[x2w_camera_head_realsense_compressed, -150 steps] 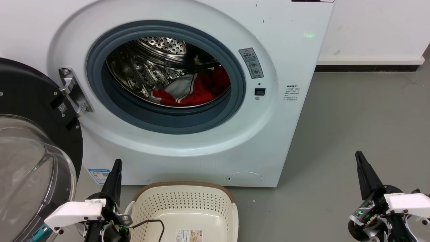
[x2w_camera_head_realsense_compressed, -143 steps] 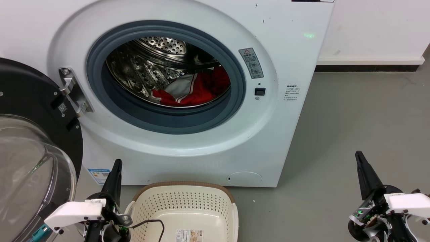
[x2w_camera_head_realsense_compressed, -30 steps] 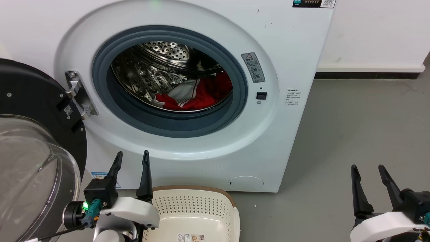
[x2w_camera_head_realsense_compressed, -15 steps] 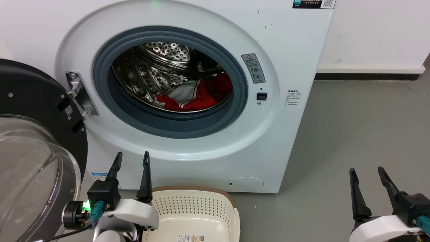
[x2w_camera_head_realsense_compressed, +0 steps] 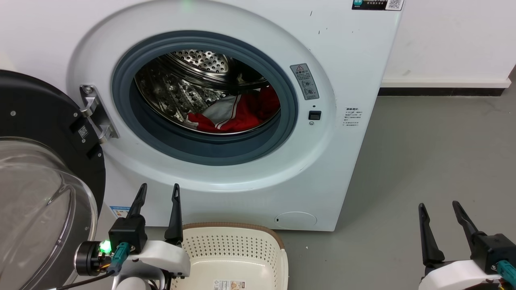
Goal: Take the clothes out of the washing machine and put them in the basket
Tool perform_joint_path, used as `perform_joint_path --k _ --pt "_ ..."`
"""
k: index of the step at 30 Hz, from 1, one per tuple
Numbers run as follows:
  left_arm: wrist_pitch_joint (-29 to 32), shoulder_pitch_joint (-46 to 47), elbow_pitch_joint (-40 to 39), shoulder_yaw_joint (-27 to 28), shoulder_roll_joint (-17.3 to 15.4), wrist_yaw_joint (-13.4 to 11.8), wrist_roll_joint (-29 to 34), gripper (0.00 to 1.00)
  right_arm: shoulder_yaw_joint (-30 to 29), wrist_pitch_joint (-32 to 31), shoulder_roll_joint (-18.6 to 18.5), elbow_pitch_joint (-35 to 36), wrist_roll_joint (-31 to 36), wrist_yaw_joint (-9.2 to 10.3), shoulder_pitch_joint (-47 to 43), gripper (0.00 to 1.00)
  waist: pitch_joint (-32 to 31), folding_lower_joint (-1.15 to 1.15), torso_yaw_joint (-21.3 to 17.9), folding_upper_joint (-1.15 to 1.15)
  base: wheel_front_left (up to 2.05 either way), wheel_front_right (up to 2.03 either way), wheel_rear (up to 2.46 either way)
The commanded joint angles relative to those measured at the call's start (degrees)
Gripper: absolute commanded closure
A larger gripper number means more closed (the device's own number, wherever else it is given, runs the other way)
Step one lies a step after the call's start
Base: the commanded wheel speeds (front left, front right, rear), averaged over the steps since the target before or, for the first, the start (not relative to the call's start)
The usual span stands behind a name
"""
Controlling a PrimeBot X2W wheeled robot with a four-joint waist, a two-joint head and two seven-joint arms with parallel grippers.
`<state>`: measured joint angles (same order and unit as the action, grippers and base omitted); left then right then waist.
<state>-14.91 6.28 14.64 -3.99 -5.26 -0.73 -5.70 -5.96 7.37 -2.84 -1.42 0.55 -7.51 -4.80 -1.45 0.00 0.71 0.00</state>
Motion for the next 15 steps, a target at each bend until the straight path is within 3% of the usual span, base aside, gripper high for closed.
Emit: perform_joint_path --k 1,15 --pt "-0.43 0.58 -0.05 0.05 0.14 -0.16 0.12 0.00 -0.05 0.35 -0.08 -0.06 0.01 0.04 -0.11 0.00 0.02 0.00 0.02 0.00 0.00 0.00 0.00" --pt "-0.36 1.40 1.24 0.75 0.00 -0.24 0.93 0.00 0.26 0.74 -0.07 -0.83 -0.49 0.03 0.94 0.00 0.88 0.00 -0.51 0.00 0.00 0.00 0.00"
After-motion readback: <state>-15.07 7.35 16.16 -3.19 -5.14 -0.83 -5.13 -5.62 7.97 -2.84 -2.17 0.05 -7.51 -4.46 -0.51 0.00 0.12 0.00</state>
